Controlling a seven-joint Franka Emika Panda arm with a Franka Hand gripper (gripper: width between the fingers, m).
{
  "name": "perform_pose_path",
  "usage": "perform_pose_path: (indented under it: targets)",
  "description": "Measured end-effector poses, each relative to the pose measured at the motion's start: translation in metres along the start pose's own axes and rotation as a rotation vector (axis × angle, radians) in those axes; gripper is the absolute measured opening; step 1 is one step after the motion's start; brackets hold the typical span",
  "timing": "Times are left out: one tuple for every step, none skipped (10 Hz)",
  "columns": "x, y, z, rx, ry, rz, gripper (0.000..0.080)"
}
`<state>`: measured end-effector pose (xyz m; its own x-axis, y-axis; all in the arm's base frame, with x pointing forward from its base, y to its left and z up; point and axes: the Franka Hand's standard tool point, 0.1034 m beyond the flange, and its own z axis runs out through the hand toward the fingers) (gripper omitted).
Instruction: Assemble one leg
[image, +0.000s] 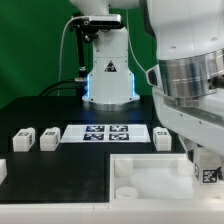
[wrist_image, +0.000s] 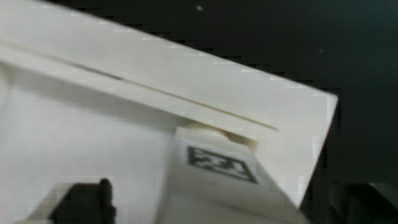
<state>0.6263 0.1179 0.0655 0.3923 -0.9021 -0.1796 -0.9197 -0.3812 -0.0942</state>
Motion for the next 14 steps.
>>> perform_pose_path:
  targets:
    - [0.0014, 0.0008, 0.0010, -0.001, -0.001, -0.081, 0.0638]
    - [0.0023, 0.0012, 0.0013, -0.002, 0.000, -0.180, 0.0638]
    - [0.0036, 0.0012, 0.0013, -0.005, 0.015, -0.351, 0.0646]
    - [0.0053, 0.0018, 0.0020, -0.010, 0.041, -0.540, 0.0648]
    - [0.0057, 0.0022, 0.0022, -0.019, 0.048, -0.653, 0.0648]
    - [0.0064, 0.0015, 0.0015, -0.039, 0.066, -0.828, 0.0648]
    - [0.0053, -0.0014, 0.0011, -0.046, 0.086, -0.939, 0.0648]
    - [0.0048, -0.0013, 0.0018, -0.036, 0.081, -0.842, 0.0648]
    - [0.0057, -0.0010, 0.0019, -0.037, 0.081, -0.851, 0.0524]
    - [0.0055, -0.0009, 0.0021, -0.037, 0.081, -0.849, 0.0375]
    - [0.0054, -0.0005, 0.0025, -0.031, 0.079, -0.732, 0.0375]
    - [0.0066, 0.0000, 0.0025, -0.027, 0.081, -0.621, 0.0294]
    - [0.0071, 0.0002, 0.0027, -0.025, 0.081, -0.526, 0.0294]
    - [0.0083, 0.0002, 0.0030, -0.022, 0.076, -0.388, 0.0294]
